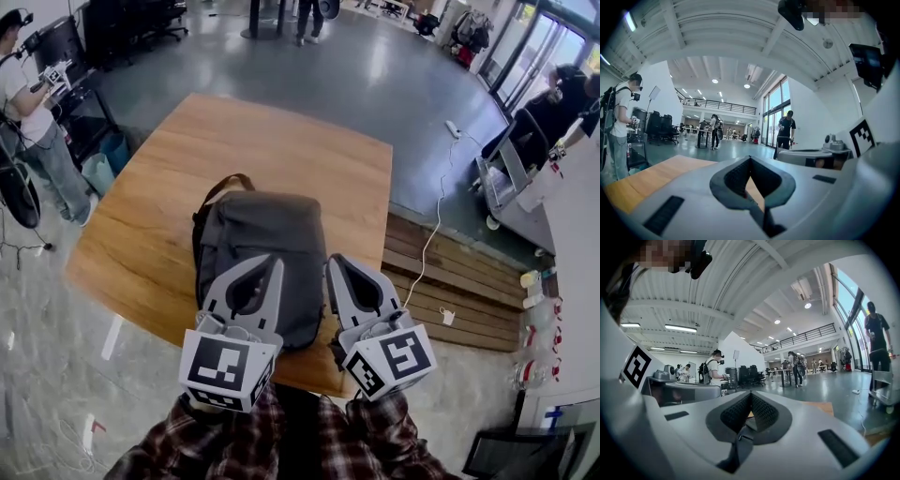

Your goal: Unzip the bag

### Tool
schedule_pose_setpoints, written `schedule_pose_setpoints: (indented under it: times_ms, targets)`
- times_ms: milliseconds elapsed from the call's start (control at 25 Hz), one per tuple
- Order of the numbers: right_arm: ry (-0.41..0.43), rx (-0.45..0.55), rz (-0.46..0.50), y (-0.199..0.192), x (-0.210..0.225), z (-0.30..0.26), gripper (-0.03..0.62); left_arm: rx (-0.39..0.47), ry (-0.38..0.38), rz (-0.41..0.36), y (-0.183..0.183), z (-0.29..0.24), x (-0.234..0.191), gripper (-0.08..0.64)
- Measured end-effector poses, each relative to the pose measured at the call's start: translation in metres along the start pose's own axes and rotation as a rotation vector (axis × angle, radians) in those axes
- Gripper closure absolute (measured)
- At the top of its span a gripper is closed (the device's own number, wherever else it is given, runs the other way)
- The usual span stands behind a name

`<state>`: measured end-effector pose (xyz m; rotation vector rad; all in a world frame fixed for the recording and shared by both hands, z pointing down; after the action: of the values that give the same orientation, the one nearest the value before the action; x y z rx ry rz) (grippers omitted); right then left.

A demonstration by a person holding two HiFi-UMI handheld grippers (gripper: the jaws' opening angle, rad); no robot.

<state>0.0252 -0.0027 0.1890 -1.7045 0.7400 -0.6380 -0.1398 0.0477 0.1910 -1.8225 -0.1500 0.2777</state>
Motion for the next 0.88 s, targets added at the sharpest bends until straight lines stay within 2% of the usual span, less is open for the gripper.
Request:
schedule_pose_setpoints:
  times_ms: [160, 280, 600, 880]
  targets:
    - [-0.056, -0.004, -0.024, 0.001, 0.011, -0.004, 0.581, -0.027, -0.056, -0.019, 0.004, -0.020, -0.004, 0.552]
    - [-0.097, -0.021, -0.050, -0.005, 0.021, -0.007, 0.583, -0.085, -0.100, -0.035, -0.004, -0.039, -0.004, 0.552]
    - [-0.196, -0.172, -0.130, -0.065, 0.046, -0.017, 0.583, -0.341, -0.183, -0.053, -0.082, -0.096, -0.003, 0.552]
    - [-0.183, -0.330, -0.237, -0.125, 0.073, -0.038, 0.582, -0.554, -0.228, -0.010, -0.141, -0.150, -0.002, 0.552]
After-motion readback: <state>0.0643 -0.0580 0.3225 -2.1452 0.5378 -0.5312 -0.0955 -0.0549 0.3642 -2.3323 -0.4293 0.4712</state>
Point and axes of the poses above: the fingertips, and each gripper's own axes: z backward along the fingers, x to its right, y out of its top, the point moved 9 cm from there along z, backward along the fingers, and after that the axes turned 10 degrees about -x, right-handed, at the moved point
